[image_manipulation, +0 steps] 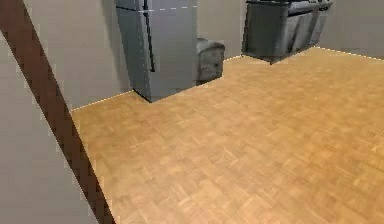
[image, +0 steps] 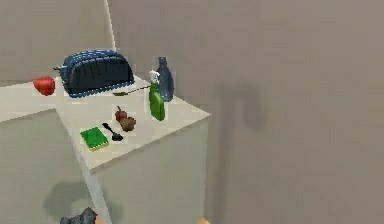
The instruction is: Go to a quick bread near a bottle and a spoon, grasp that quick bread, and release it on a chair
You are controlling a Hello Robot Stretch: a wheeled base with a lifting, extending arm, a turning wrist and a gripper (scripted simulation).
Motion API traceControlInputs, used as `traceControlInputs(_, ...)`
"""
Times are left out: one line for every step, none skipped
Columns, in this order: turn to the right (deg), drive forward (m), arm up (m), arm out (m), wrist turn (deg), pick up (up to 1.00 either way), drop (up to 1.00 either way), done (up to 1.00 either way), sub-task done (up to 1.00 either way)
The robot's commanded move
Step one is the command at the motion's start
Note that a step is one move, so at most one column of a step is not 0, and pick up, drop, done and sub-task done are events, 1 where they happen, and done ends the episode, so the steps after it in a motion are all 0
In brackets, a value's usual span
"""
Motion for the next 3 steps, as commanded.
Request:
traceControlInputs(0.0,0.5,0.0,0.0,0.0,0.0,0.0,0.0,0.0)
traceControlInputs(-45.0,0.0,0.0,0.0,0.0,0.0,0.0,0.0,0.0)
traceControlInputs(-45.0,0.0,0.0,0.0,0.0,0.0,0.0,0.0,0.0)
